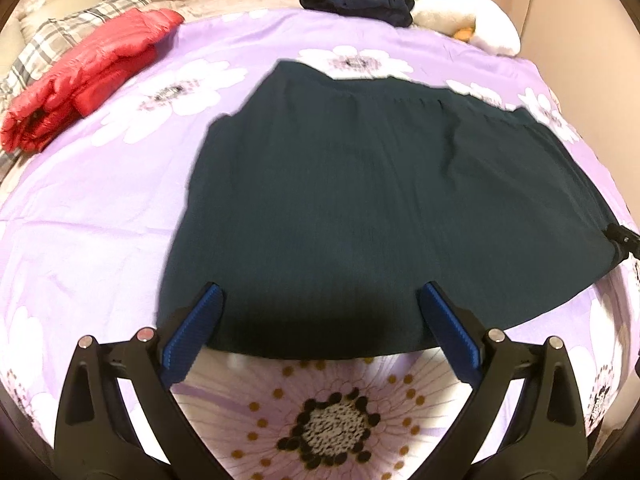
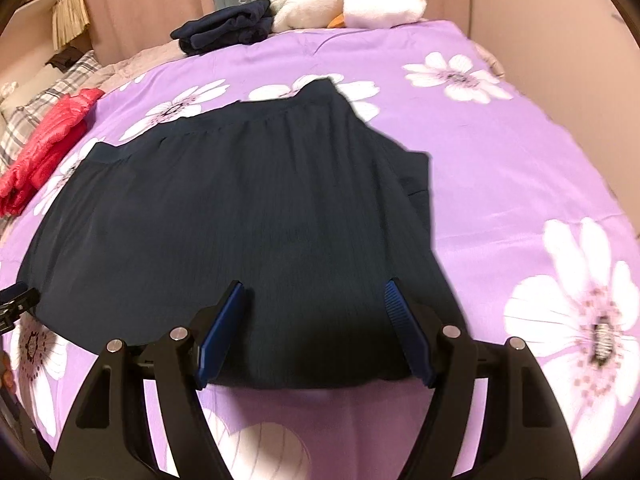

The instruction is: Fold large clothes

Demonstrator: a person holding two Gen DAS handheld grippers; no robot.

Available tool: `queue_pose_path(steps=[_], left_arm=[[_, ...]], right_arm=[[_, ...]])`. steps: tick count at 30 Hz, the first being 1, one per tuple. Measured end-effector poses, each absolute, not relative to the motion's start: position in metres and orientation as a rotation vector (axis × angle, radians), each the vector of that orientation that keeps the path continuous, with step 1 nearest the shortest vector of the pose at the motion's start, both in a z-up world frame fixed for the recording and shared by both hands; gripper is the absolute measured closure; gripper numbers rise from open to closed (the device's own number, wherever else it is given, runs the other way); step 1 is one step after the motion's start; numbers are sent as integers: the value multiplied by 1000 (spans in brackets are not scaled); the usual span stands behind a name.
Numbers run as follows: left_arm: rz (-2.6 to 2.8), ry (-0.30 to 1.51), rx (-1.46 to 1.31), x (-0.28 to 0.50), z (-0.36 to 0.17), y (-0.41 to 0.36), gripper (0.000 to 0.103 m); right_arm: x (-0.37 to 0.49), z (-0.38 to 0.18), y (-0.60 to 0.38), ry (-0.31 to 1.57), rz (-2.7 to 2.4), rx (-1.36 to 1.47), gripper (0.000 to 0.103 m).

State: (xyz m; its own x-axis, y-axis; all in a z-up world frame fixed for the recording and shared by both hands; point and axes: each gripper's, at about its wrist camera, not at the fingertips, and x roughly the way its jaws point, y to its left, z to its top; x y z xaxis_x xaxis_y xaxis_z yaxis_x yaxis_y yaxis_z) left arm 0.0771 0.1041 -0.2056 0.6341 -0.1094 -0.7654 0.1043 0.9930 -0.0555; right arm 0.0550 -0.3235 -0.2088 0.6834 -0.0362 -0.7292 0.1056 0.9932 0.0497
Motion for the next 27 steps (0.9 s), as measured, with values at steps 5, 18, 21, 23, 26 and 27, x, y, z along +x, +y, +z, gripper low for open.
queue_pose_path(steps=[5, 18, 21, 23, 26, 27], left_arm=[[-68, 864, -53, 90, -199, 119, 3], [-35, 902, -37, 92, -225, 129, 2], [-30, 902, -49, 90, -226, 133, 2], [-17, 911, -71, 88, -228, 140, 2], [5, 926, -110, 86, -231, 153, 2], [18, 937, -133, 85, -233, 161, 2]], right_arm=[[59, -193, -320, 769, -80, 44, 29], [70, -226, -330, 832, -50, 139, 29], [65, -225, -333, 826, -40, 143, 29], [63, -225, -336, 823, -33, 161, 29], [60, -221, -342, 817, -42, 187, 29], [58, -220, -345, 815, -56, 189, 29]])
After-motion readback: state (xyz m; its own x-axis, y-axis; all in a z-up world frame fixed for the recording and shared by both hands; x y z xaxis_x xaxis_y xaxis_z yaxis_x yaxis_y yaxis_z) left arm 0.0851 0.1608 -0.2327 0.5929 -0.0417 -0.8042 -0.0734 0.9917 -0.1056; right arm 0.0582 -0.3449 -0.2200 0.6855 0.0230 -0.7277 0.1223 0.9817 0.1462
